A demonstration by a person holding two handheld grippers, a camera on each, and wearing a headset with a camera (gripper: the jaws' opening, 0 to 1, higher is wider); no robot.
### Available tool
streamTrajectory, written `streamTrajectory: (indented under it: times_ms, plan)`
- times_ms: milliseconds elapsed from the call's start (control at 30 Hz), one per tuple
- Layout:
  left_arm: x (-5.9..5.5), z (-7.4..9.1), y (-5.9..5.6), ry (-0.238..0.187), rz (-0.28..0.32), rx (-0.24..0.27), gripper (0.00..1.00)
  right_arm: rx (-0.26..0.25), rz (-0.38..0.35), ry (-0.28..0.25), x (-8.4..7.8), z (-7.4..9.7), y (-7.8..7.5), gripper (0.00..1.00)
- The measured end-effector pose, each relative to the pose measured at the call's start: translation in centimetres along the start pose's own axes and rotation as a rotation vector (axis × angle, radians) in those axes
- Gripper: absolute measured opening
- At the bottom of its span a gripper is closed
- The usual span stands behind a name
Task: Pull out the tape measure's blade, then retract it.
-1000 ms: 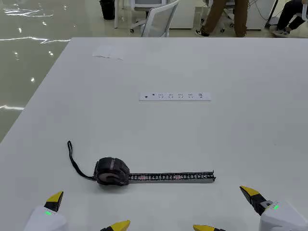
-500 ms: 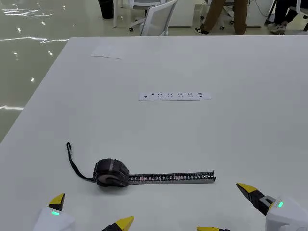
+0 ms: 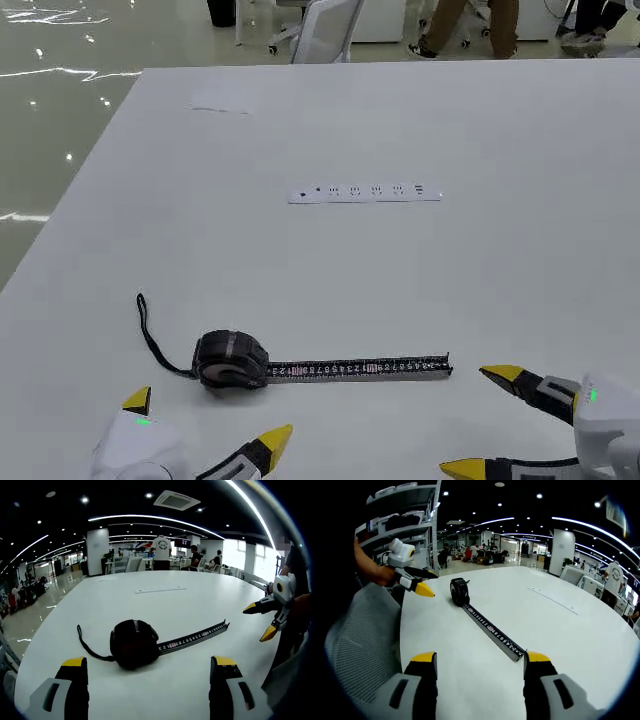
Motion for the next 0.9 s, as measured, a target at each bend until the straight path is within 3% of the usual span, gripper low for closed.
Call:
streamTrajectory:
  times_ms: [367, 900]
  plan:
    - [0.2, -1.8, 0.3, 0.020, 0.014, 0.042, 0.99, 0.078, 0.112, 0.082, 0.4, -0.9, -3.0, 0.59]
    - [0.6, -4.8, 1.1, 0.049, 0.033, 0.076, 0.97, 0.139, 0.176, 0.155, 1.1, -2.5, -7.1, 0.47]
Point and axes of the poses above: the centre of the closed fingertips' face, and the gripper's own axes: z roughly backward along the fingers, y roughly to its left, x roughly out of its top, the point moved 8 cm from there along z, roughly backward along the fingers, and after that the axes turned 13 degrees about -z, right-handed, at the moved point
